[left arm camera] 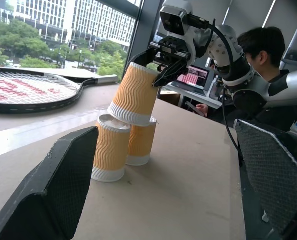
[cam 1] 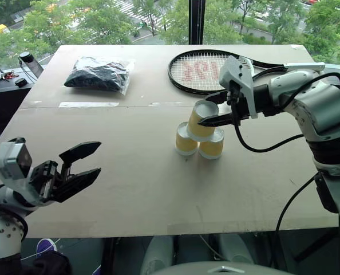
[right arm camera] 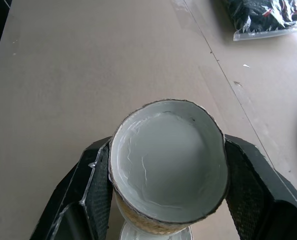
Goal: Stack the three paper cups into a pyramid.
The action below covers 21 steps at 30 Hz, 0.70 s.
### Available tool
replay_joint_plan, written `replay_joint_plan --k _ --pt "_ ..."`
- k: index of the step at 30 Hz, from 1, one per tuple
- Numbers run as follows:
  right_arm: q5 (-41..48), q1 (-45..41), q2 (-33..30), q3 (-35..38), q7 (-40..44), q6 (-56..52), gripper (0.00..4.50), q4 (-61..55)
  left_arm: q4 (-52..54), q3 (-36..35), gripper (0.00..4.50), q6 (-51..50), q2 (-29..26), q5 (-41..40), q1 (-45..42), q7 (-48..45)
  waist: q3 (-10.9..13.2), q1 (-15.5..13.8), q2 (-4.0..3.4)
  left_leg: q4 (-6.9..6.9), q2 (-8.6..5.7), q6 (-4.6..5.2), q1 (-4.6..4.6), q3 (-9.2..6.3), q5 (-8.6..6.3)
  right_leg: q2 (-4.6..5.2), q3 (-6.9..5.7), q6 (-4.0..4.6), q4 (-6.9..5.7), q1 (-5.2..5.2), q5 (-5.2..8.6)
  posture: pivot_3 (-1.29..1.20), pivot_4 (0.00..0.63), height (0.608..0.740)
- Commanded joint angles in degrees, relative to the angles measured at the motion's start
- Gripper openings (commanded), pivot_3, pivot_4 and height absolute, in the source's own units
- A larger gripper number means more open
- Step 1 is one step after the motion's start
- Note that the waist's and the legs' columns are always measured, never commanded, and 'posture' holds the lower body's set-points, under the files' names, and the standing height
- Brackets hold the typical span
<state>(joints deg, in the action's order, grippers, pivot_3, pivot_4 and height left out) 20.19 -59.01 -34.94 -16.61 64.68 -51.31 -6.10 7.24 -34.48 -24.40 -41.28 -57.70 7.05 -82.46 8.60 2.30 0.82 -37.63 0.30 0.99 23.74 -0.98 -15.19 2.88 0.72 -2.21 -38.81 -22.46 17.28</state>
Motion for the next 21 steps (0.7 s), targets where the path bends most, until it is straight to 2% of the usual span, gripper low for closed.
replay_joint_plan --k 1,13,14,17,21 --pt "-0.59 -1.60 -0.91 -0.20 0.24 0.69 2.32 -0.32 0.48 -2.08 4.50 -0.09 -0.41 -1.40 0.29 -0.60 0.00 -0.01 0.00 -0.01 0.00 0.00 0.00 0.00 0.00 0.00 0.00 0.00 0.00 0.00 0.00 0.00 0.150 0.740" --pt "-0.86 -2.30 -1.27 -1.28 0.66 0.56 2.32 0.77 0.86 -1.37 4.50 0.30 0.01 -0.46 0.44 -0.15 -0.02 -0.06 0.03 -0.07 0.00 0.00 0.00 0.00 0.00 0.01 0.01 0.00 -0.03 0.01 0.00 0.00 0.150 0.740" --pt "-0.90 -2.31 -1.30 -1.25 0.69 0.68 3.33 0.80 0.97 -1.32 4.50 0.31 0.06 -0.42 0.50 -0.09 -0.02 -0.06 0.03 -0.08 0.00 0.01 0.00 0.00 -0.01 0.01 0.01 0.00 -0.03 0.01 0.00 0.00 0.150 0.740" --pt "-1.15 -2.73 -1.20 -0.79 0.39 1.09 4.44 1.08 1.31 -1.13 4.50 0.25 0.24 -0.36 0.57 0.21 -0.01 -0.04 0.02 -0.09 0.00 0.13 0.01 0.00 -0.08 0.01 0.01 0.00 -0.03 0.01 0.00 0.00 0.150 0.740" --pt "-0.21 -3.39 -1.71 1.31 0.35 0.92 4.44 0.05 1.71 -0.74 4.50 0.08 0.34 -0.38 0.55 0.64 -0.01 -0.04 0.02 -0.09 0.00 0.13 0.01 -0.01 -0.08 0.01 0.01 0.00 -0.03 0.00 0.00 0.00 0.150 0.740"
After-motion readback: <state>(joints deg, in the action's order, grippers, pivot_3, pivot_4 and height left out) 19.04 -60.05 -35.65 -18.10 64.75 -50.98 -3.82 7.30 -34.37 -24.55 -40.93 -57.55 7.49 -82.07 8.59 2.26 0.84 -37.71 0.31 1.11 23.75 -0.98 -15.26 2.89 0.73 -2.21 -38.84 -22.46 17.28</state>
